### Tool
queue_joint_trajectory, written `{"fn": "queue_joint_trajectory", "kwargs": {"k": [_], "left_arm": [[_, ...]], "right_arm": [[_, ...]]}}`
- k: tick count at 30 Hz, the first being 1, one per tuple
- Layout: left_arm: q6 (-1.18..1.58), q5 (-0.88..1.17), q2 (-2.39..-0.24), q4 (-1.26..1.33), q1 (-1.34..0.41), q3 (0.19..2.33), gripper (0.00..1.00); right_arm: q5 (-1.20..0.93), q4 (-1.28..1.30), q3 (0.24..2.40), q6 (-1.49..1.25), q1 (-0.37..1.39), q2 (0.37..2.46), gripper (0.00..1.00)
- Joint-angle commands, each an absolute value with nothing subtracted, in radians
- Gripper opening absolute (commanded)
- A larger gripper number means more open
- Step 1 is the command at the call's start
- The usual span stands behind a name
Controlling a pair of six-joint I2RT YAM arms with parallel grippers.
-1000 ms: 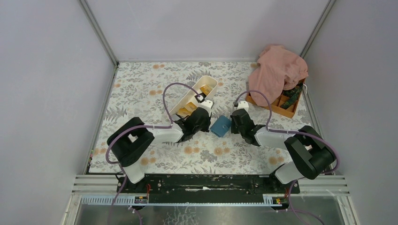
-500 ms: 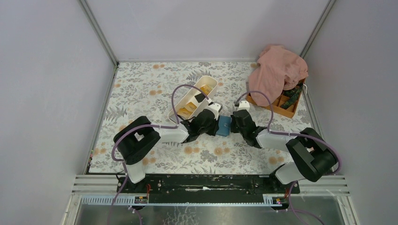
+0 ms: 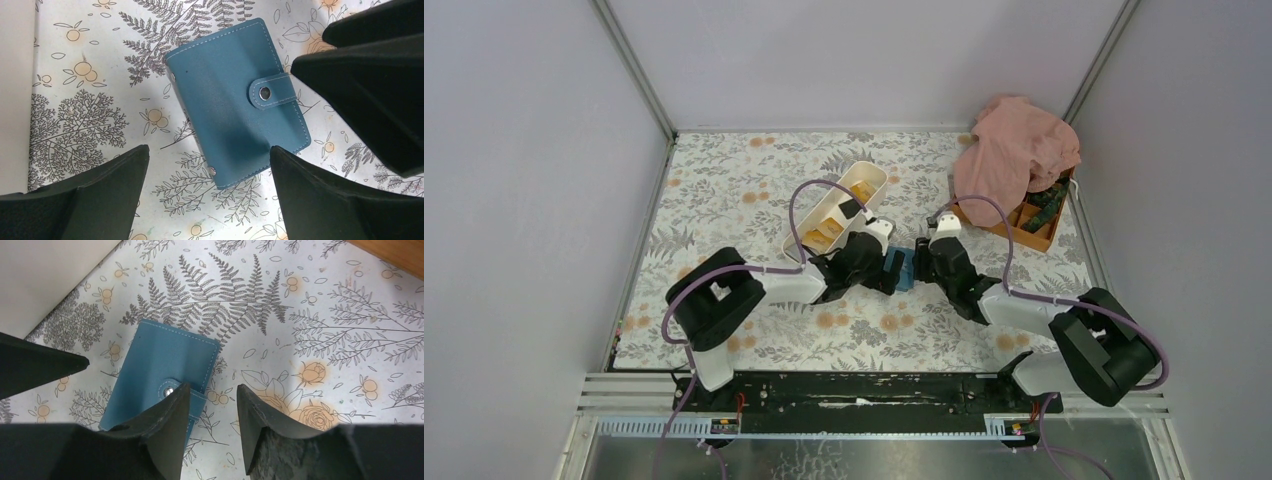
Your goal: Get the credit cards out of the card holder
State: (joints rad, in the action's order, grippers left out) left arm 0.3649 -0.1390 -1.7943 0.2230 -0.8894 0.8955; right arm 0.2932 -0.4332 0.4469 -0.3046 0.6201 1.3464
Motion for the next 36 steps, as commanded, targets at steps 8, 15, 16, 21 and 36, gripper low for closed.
{"fn": "queue_joint_trajectory", "kwargs": {"k": [8, 15, 16, 21, 36], "left_arm": [[0.409, -0.127, -1.75, 0.231, -0.815, 0.877, 0.88], [0.422, -0.142, -1.777, 0.185, -0.813, 0.907, 0.87], [0.424, -0.145, -1.781, 0.174, -0.811, 0.913, 0.86], [0.433, -0.144, -1.793, 0.15, -0.809, 0.927, 0.86], [0.437, -0.124, -1.8, 0.144, -0.805, 0.934, 0.86]], "right_arm": [[0.215, -0.525, 0.481, -0.166, 0.692, 1.39, 0.53], [0.18, -0.492, 0.533, -0.151, 0.711, 1.473, 0.54], [0.182, -0.479, 0.544, -0.149, 0.715, 1.487, 0.55], [0.209, -0.423, 0.578, -0.148, 0.718, 1.519, 0.55], [0.322, -0.318, 0.646, -0.205, 0.718, 1.601, 0.26]]}}
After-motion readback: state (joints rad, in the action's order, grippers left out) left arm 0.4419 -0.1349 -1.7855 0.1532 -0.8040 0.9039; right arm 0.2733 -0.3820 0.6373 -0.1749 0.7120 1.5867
